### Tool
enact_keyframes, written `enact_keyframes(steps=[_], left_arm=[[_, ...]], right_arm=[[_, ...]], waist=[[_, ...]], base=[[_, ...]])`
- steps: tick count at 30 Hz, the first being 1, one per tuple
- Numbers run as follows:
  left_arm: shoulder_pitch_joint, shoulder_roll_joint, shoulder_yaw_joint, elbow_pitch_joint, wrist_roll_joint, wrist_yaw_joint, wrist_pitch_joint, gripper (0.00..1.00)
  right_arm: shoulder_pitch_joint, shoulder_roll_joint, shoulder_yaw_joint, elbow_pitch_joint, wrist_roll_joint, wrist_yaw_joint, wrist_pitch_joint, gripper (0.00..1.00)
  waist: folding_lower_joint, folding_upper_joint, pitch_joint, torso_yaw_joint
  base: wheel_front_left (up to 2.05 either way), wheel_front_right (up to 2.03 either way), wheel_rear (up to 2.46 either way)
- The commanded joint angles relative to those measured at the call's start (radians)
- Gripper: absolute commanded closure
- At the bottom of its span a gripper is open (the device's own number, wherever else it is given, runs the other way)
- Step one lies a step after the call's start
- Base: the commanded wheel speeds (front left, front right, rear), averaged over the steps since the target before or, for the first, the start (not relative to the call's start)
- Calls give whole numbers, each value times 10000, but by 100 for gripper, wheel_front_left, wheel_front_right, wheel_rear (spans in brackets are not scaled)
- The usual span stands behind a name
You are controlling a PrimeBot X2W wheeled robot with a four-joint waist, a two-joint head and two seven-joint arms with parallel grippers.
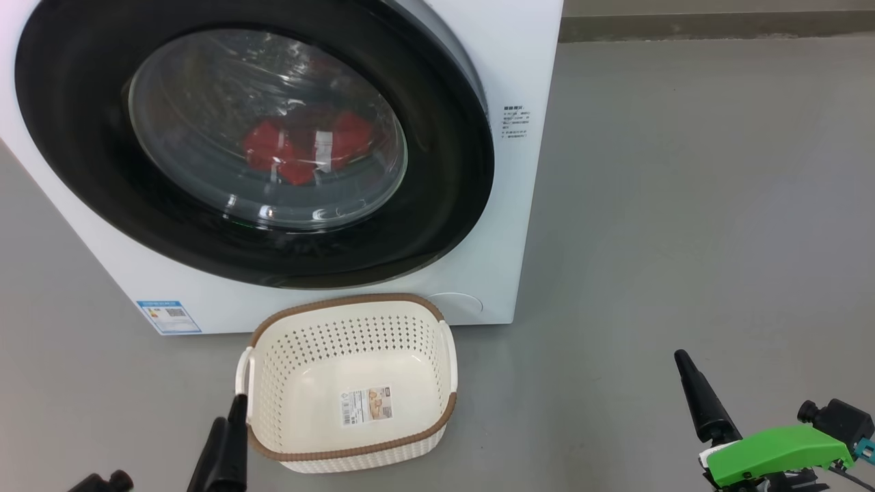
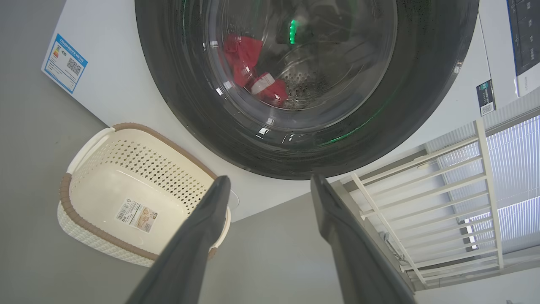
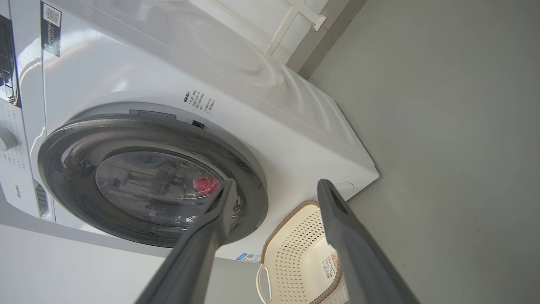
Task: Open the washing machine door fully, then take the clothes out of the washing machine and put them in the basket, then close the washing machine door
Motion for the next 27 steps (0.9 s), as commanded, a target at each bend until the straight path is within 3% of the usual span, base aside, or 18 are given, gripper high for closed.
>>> enact_keyframes(steps=[1,27], left_arm=[[-12,171,91,-322,464,88,-160,0],[158,207,-226,-756,3999,523,-923,0]], right_arm=[[-253,-207,137,-242,-353,-3,-132,0],[-235,-478,632,-325,-3329,-5,-896,0]], waist=[[-1,0,7,-1],[-1,0,198,-45]], base=[[0,0,0],[0,0,0]])
